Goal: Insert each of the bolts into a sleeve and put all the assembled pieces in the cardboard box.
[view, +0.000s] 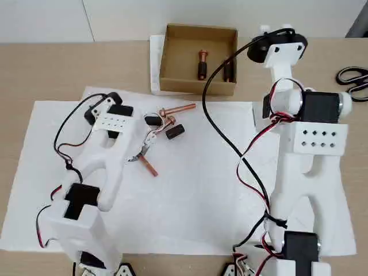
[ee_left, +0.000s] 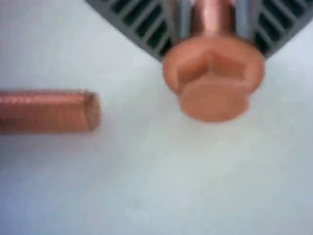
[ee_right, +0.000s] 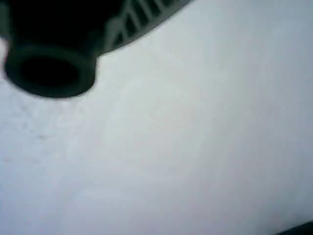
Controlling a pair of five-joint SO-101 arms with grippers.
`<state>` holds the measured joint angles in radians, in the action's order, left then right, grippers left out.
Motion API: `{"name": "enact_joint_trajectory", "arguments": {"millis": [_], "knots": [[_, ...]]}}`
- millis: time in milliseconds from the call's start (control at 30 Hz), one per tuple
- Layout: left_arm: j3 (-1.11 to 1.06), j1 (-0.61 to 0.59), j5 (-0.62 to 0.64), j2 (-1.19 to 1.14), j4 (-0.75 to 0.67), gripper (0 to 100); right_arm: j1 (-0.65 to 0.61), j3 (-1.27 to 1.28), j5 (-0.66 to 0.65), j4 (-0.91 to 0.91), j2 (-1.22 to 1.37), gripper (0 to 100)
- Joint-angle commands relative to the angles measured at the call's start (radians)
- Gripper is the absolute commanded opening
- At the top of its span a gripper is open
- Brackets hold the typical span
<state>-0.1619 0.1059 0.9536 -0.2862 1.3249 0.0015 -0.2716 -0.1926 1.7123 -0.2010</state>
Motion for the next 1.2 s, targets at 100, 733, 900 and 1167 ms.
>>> {"name": "enact_joint_trajectory", "arguments": {"millis": [100, 733, 900, 1167], "knots": [[0.280, -0.005, -0.419, -0.003, 0.253, 1, -0.001, -0.048, -0.005, -0.010, -0.042, 0.3], [0.105, -0.006, -0.988, -0.006, 0.110, 1, -0.001, -0.048, -0.005, 0.002, -0.042, 0.3], [0.062, -0.006, -0.982, -0.006, 0.072, 4, -0.001, -0.044, -0.005, 0.005, -0.042, 0.3], [0.061, -0.006, -0.970, -0.006, 0.051, 10, -0.001, -0.044, -0.005, 0.005, -0.042, 0.3]]}}
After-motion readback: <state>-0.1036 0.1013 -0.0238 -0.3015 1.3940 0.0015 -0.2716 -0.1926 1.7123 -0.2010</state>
